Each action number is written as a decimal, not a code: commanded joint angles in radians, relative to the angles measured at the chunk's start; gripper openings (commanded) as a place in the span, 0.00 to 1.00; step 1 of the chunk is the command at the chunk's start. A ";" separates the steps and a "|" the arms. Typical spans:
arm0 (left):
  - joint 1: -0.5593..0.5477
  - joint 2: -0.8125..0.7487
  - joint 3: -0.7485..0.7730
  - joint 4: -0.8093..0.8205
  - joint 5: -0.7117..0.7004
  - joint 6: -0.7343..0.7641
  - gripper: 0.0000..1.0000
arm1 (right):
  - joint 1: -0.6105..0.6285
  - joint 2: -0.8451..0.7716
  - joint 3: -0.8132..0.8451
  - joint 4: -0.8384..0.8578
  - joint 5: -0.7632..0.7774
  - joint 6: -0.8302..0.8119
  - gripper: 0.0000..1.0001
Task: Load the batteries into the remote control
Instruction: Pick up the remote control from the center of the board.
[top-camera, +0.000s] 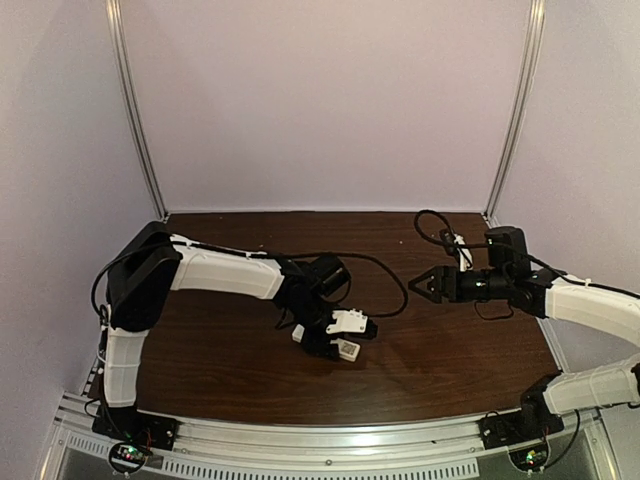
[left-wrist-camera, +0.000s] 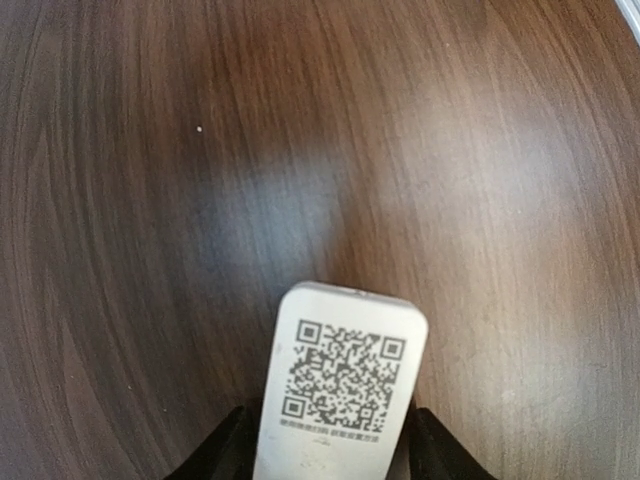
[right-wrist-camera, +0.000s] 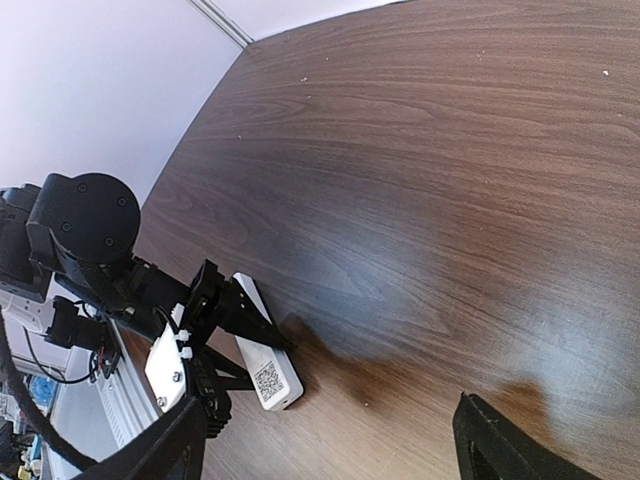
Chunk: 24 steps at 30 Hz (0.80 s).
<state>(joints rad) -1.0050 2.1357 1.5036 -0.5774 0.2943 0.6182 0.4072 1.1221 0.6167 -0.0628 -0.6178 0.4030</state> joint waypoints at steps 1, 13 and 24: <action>-0.006 -0.010 0.024 0.006 0.004 0.033 0.48 | -0.008 0.002 -0.004 0.026 -0.042 -0.012 0.86; 0.012 -0.060 0.084 -0.015 0.113 0.006 0.20 | -0.008 -0.097 -0.017 0.060 -0.093 -0.060 0.85; 0.103 -0.366 -0.016 0.243 0.395 -0.150 0.20 | 0.020 -0.224 -0.007 0.286 -0.219 -0.033 0.81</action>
<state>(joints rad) -0.9268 1.8835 1.5311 -0.5053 0.5510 0.5541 0.4091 0.9440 0.5926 0.1154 -0.7761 0.3706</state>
